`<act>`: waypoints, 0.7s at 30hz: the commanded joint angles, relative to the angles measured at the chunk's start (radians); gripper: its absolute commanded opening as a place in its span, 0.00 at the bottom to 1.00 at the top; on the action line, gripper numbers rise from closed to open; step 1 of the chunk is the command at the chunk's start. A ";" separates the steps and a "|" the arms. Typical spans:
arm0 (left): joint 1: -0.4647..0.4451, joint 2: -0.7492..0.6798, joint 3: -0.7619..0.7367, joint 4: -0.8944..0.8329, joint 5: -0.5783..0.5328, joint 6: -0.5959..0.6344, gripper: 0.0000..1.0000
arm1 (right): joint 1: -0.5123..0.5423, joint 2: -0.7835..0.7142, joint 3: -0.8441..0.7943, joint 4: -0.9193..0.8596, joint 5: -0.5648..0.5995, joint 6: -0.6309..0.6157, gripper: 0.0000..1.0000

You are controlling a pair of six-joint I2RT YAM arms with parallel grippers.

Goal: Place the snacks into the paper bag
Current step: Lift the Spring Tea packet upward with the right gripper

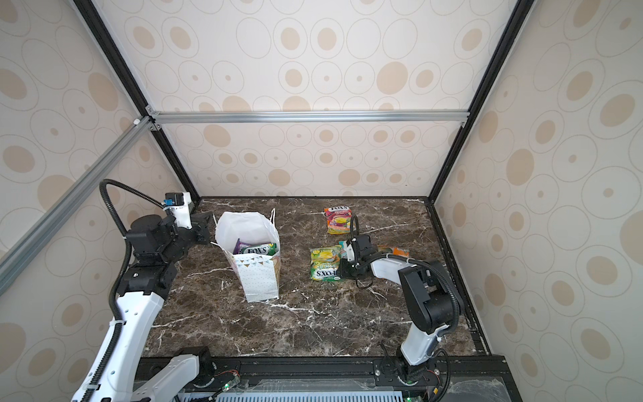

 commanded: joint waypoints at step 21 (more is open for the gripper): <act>0.006 -0.022 0.022 0.012 0.000 0.020 0.00 | 0.037 -0.107 0.031 -0.091 0.044 0.000 0.00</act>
